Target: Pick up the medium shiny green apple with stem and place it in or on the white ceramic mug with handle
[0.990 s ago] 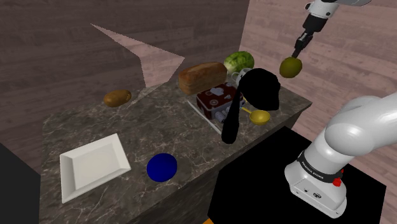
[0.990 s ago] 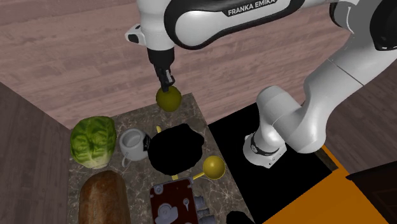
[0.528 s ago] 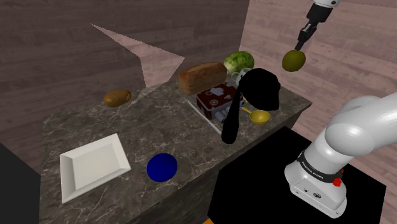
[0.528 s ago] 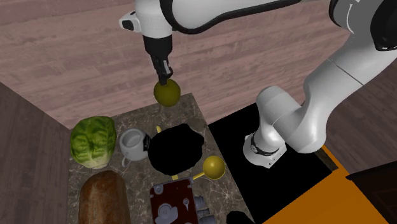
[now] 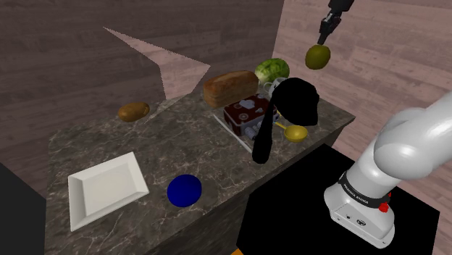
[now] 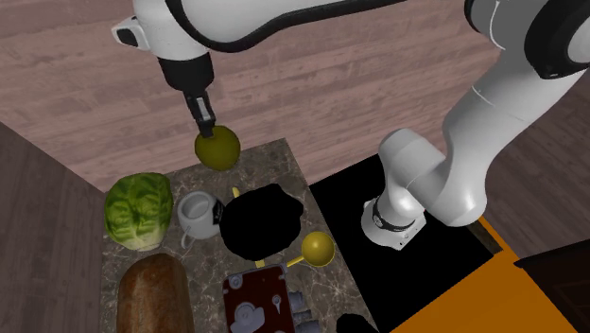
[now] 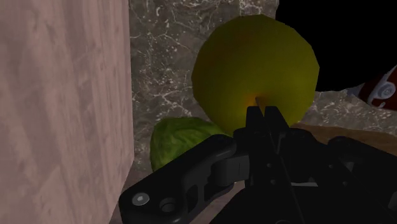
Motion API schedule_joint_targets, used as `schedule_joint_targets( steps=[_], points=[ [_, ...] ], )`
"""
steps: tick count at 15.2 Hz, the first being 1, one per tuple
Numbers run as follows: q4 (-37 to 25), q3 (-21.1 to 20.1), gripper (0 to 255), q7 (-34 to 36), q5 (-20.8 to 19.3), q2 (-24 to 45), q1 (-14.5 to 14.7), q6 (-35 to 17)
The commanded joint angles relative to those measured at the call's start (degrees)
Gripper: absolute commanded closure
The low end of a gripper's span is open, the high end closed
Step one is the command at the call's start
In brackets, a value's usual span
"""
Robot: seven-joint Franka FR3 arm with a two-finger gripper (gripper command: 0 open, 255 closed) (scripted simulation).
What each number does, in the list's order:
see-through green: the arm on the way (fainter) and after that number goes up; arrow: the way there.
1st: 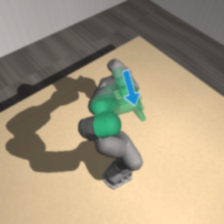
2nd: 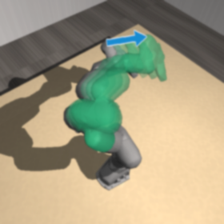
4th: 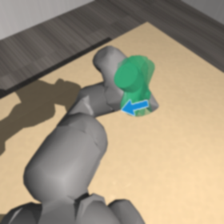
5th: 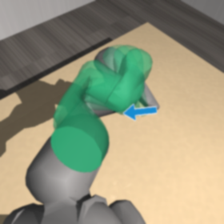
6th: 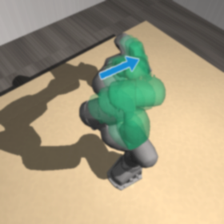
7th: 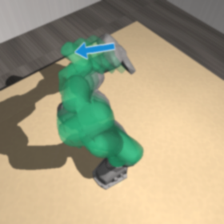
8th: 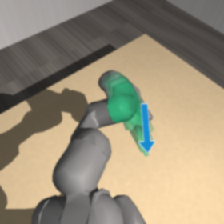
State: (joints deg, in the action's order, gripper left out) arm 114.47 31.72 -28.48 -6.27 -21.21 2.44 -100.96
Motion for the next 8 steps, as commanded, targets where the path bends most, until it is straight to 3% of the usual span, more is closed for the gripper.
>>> schedule_joint_targets(
  steps=[1, 8],
  points=[
    [-4.39, -0.27, 255, 0.83, 1.95, 3.79, 1.44, 0.99],
    [-22.73, -0.01, 255, 1.92, 9.70, 19.01, 4.34, 6.09]
  ],
)
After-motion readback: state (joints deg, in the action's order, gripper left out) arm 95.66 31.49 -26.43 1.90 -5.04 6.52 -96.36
